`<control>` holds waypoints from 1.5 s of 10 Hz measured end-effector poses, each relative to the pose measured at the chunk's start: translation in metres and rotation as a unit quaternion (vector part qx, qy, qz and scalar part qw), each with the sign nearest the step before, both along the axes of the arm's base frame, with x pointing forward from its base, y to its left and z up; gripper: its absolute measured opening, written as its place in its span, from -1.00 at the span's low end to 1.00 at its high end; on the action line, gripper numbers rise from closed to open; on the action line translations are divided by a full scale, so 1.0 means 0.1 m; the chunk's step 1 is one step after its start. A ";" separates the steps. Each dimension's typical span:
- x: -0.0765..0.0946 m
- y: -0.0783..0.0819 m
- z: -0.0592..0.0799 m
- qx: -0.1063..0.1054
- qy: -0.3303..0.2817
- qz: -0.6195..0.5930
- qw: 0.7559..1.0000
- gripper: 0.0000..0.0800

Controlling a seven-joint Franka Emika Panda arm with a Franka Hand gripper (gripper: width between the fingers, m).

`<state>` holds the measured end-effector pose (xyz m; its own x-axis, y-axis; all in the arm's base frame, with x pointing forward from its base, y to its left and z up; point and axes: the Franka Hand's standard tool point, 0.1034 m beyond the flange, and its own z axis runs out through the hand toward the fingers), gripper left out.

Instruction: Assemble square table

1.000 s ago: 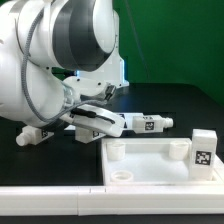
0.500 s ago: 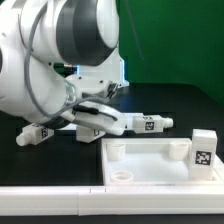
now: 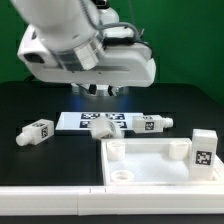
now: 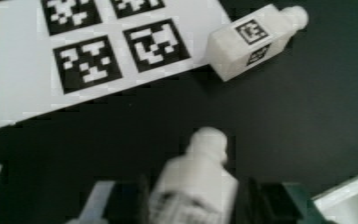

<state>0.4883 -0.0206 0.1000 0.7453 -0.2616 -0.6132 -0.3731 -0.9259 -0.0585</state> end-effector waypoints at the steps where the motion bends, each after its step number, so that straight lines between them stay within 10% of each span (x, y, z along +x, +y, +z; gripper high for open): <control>1: 0.03 0.00 0.01 -0.009 -0.030 -0.002 0.999 -0.37; 5: 0.09 0.02 0.02 -0.034 -0.109 -0.003 0.993 -0.44; 9: 0.02 -0.06 -0.07 -0.015 -0.060 -0.092 0.994 0.52; 12: 0.01 -0.07 -0.09 -0.018 -0.033 -0.135 0.990 0.62; 15: 0.00 -0.14 -0.08 -0.085 0.010 -0.241 0.967 0.62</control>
Offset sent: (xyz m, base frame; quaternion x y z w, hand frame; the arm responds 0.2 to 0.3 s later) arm 0.0000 0.0000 0.0000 0.0000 0.1296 0.0000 0.9916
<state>0.4883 -0.0345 0.0917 0.5004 -0.6738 -0.5437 -0.7630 -0.6399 0.0909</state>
